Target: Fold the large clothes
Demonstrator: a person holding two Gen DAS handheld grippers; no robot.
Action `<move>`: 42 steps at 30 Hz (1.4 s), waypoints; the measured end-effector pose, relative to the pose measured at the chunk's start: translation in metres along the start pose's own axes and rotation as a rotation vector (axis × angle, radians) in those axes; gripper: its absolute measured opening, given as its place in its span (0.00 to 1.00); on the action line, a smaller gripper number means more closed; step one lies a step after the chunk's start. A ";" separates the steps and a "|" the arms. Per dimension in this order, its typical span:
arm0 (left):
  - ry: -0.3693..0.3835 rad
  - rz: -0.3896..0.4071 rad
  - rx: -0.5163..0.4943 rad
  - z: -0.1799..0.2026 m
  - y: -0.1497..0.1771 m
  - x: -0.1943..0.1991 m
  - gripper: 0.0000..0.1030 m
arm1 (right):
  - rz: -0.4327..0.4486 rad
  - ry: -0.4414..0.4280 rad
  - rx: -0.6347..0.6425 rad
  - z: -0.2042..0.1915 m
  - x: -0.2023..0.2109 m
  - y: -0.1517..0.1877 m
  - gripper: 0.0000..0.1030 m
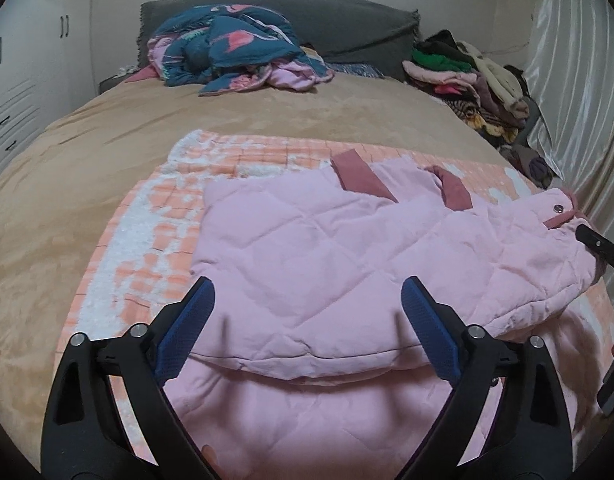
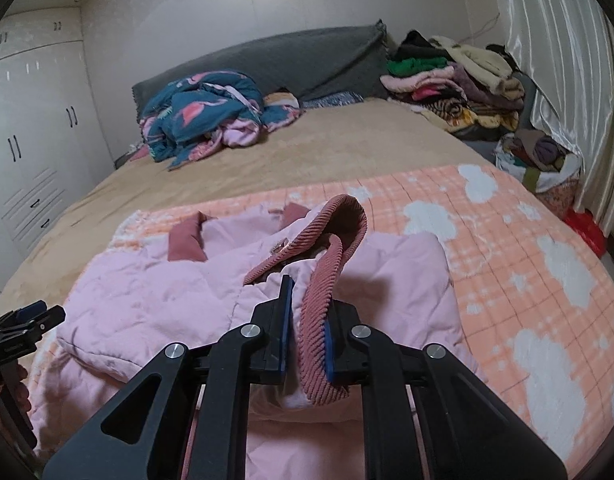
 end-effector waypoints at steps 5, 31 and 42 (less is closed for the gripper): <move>0.023 -0.018 -0.027 0.012 0.001 -0.009 0.70 | -0.043 0.035 -0.015 0.012 -0.016 0.012 0.13; 0.115 -0.156 0.023 0.014 0.028 -0.050 0.65 | -0.228 -0.012 0.255 -0.091 -0.039 0.044 0.73; 0.101 -0.165 0.005 0.013 0.028 -0.053 0.65 | -0.382 0.049 0.216 -0.074 -0.110 0.077 0.87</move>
Point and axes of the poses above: each gripper's, at about its wrist camera, not at the fingertips, and x roughly against the way its jaws point, z to its right, y to its underside, the point moved 4 cm from there along -x, roughly the way its jaws point, and after that the axes turned 14 degrees about -x, right-handed, at the moved point
